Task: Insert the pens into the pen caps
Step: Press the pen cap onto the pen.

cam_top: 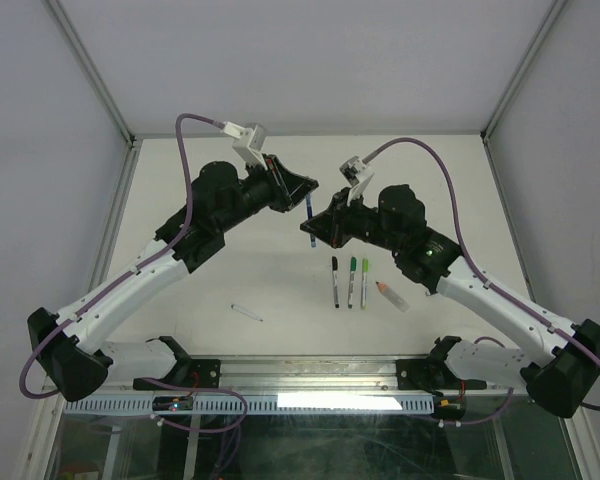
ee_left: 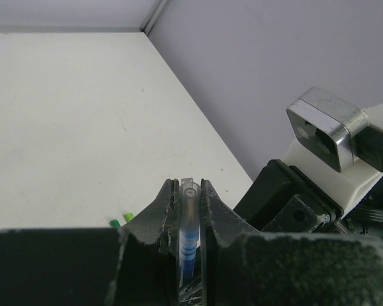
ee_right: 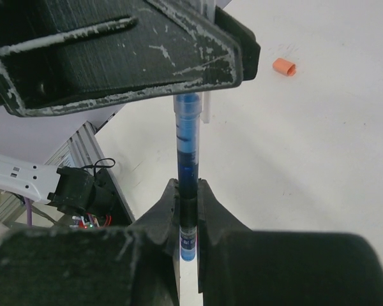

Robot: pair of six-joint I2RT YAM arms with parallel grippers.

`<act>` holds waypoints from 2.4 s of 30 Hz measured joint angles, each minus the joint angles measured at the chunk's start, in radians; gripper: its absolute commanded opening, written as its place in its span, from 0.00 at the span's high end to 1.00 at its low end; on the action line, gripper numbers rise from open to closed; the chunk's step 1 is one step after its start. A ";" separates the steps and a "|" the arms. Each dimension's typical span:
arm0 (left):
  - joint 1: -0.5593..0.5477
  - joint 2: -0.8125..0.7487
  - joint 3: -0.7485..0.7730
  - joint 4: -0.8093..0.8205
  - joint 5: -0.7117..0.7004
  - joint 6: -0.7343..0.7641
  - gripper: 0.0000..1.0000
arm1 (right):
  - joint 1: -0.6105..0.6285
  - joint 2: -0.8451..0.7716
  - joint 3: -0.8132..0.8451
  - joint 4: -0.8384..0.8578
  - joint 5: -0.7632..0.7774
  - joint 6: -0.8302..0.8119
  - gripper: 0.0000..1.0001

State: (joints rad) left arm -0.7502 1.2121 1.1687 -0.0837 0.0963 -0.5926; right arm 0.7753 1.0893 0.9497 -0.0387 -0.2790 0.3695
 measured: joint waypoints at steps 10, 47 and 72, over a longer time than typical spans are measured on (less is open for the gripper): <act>0.005 0.031 0.093 0.002 -0.051 0.074 1.00 | -0.039 0.100 0.232 -0.177 -0.003 -0.090 1.00; -0.050 0.025 0.103 0.055 -0.074 0.121 0.90 | -0.113 0.144 0.397 -0.394 -0.190 -0.232 1.00; 0.044 0.024 -0.038 -0.135 -0.036 0.031 0.41 | -0.097 0.003 -0.134 -0.124 -0.033 0.051 1.00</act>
State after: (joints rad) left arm -0.7063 1.2362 1.1305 -0.2188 0.0605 -0.5621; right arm 0.6781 1.0927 0.8154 -0.1623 -0.3119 0.4210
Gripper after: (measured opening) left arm 0.576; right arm 0.075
